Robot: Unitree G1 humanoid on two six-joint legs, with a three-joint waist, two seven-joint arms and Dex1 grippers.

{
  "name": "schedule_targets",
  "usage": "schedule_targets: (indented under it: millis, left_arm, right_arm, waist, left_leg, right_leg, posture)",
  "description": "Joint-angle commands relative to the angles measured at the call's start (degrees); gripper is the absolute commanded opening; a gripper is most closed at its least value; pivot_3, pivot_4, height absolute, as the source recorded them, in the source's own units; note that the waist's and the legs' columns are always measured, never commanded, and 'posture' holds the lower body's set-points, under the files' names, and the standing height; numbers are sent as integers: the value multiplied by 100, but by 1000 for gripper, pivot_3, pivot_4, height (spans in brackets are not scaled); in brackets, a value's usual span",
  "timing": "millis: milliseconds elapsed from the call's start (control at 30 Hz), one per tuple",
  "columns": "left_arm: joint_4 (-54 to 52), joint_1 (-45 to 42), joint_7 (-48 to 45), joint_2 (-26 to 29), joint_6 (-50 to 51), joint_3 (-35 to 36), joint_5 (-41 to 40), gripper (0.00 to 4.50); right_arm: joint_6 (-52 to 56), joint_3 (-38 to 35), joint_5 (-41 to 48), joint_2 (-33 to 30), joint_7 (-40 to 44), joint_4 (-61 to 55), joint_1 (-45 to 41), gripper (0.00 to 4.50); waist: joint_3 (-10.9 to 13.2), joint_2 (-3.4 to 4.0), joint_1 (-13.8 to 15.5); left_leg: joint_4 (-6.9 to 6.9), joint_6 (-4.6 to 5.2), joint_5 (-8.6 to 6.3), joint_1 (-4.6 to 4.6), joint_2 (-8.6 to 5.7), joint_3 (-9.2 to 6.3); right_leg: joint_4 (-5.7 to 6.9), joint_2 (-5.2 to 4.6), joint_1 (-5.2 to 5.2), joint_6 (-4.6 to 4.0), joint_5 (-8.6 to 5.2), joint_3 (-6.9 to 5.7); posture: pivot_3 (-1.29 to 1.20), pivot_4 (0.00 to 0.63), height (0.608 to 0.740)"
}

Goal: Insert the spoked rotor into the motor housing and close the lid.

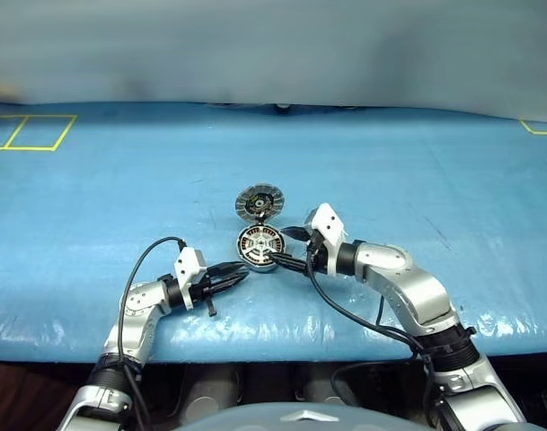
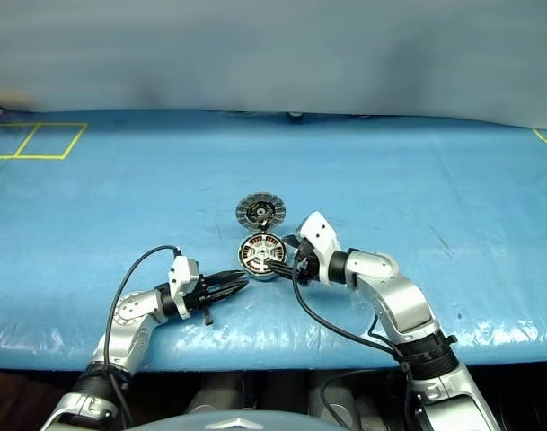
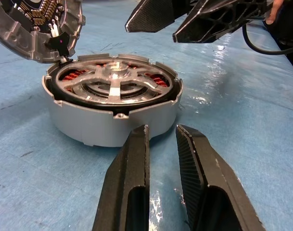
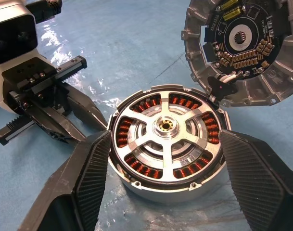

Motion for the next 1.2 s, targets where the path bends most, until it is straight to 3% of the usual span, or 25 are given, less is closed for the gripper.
schedule_targets:
  millis: [33,100,200,433,867,1200]
  left_arm:
    - [-5,-56,-23,-27,-86,9,-4,914]
    - [-10,-47,-16,-28,-85,15,1,914]
    - [-10,-42,-2,-31,-92,25,9,914]
    - [43,-76,34,-35,-130,48,38,914]
    - [99,-106,142,-64,-208,98,32,914]
    - [-109,-618,888,-348,14,548,-175,914]
  right_arm:
    - [-153,-78,34,132,-53,-73,-76,3611]
    - [-151,-106,73,234,-78,-67,-73,3611]
    - [-159,-112,104,363,-102,-47,-64,2982]
    - [-268,-9,-148,742,-432,303,-162,696]
    - [-236,468,-695,1131,-856,955,76,696]
    - [-532,-155,198,1152,-489,-168,437,696]
  waist:
    - [0,0,1]
    - [0,0,2]
    - [0,0,1]
    - [0,0,-2]
    - [-2,0,-9]
    - [0,-5,19]
  left_leg:
    - [0,0,0,0,0,0]
    - [0,0,0,0,0,0]
    - [0,0,0,0,0,0]
    - [0,-3,2,1,0,0]
    - [-3,-8,1,46,0,0]
    - [1,-8,2,44,0,-4]
  right_leg:
    - [0,0,0,0,0,0]
    - [0,0,0,0,0,0]
    - [0,0,0,0,0,0]
    - [3,1,0,0,1,0]
    - [6,2,12,-3,-1,1]
    - [7,3,16,4,0,-2]
  posture:
    - [0,150,740]
    - [0,150,740]
    - [0,150,740]
    - [0,150,740]
    - [0,150,740]
    - [0,150,740]
